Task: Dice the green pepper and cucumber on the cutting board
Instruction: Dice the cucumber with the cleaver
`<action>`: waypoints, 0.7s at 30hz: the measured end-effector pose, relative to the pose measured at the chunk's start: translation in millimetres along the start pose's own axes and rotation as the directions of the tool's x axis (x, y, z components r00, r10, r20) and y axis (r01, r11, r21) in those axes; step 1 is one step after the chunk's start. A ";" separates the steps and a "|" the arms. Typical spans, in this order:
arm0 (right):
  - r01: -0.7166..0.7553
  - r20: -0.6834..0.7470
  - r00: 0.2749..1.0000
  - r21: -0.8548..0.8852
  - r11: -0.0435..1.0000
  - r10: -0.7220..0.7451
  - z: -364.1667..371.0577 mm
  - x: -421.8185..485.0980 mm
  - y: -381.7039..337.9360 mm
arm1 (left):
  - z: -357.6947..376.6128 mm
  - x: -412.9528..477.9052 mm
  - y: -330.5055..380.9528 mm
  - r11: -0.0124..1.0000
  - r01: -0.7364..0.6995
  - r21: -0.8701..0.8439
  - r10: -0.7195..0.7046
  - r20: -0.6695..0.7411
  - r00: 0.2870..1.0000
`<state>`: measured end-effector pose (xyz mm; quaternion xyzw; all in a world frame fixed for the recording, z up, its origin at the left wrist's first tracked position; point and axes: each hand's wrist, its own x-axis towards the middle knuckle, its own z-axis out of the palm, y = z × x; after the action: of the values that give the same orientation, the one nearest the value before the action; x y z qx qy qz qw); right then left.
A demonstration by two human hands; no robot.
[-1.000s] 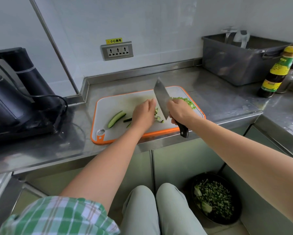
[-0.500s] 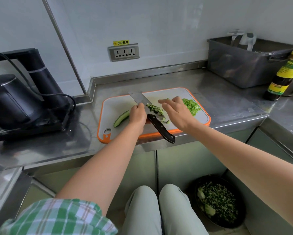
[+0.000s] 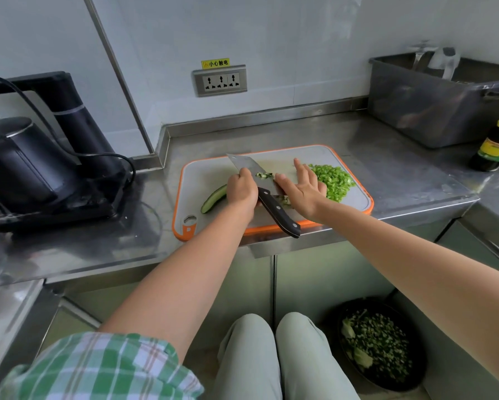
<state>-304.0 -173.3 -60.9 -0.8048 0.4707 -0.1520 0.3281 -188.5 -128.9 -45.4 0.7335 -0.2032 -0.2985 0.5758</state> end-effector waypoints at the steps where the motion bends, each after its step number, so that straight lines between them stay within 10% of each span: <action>1: 0.021 -0.002 1.000 -0.024 0.999 -0.021 -2.5 -1.5 -3.4 | -0.2 0.0 0.0 1.000 -0.005 -0.001 0.005 0.000 1.000; 6: 0.211 0.080 0.975 -0.041 0.977 -0.207 4.5 -0.1 -17.6 | 0.4 -3.1 -0.5 0.999 -0.038 0.019 0.038 0.029 0.999; 21: -0.108 0.009 0.994 0.044 0.993 0.108 0.7 -2.5 -24.9 | -7.7 -3.8 -2.5 0.988 -0.129 0.088 0.127 0.031 0.991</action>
<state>-288.5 -162.3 -44.5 -0.7712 0.5089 -0.1418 0.3552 -186.2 -120.3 -45.8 0.7402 -0.2704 -0.2606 0.5578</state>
